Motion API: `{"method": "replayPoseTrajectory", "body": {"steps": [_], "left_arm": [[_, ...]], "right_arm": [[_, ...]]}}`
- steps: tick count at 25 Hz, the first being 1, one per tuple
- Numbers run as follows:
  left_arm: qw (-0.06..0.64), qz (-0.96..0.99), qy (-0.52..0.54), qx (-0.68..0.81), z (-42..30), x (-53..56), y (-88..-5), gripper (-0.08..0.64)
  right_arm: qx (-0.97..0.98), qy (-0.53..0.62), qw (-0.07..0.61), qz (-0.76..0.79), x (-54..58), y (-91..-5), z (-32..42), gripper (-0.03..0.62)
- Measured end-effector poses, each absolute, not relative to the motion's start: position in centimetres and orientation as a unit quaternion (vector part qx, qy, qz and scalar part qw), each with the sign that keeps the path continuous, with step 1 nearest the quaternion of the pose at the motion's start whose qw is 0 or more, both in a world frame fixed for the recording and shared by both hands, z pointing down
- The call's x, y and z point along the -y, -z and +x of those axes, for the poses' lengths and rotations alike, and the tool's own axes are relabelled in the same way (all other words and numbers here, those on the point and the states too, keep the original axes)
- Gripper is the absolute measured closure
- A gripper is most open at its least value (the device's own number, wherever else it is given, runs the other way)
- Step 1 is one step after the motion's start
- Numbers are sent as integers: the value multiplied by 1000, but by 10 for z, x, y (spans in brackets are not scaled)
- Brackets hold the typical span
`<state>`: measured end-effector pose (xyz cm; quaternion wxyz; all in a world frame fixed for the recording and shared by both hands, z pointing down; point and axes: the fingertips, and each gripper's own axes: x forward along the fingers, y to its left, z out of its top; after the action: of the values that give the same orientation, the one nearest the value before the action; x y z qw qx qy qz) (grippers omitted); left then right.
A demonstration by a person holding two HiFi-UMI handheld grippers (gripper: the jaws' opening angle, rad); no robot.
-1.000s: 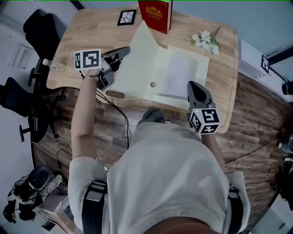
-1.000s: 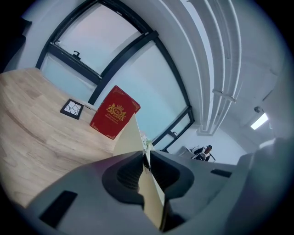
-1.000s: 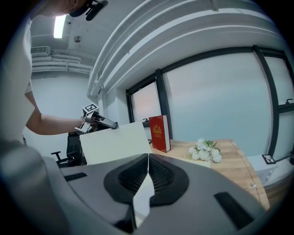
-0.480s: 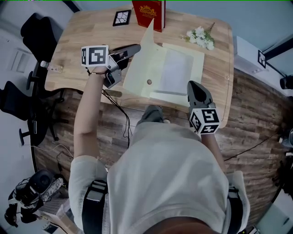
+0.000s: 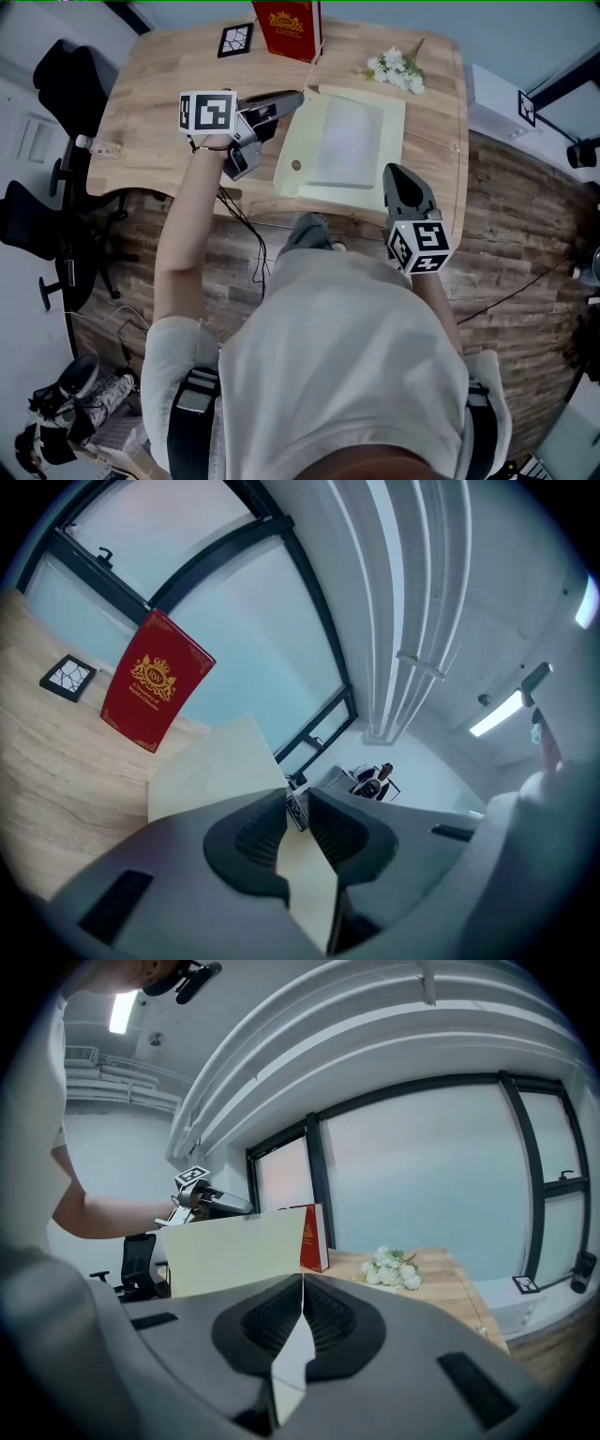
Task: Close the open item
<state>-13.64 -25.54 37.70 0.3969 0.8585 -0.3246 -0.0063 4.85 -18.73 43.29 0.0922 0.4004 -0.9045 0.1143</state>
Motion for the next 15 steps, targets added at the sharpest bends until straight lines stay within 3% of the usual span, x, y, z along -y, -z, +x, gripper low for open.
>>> {"method": "replayPoseTrajectory", "body": {"steps": [15], "left_arm": [[405, 870, 13, 279, -90, 263, -384, 502]], "right_arm": [[894, -113, 89, 424, 185, -430, 67, 572]]}}
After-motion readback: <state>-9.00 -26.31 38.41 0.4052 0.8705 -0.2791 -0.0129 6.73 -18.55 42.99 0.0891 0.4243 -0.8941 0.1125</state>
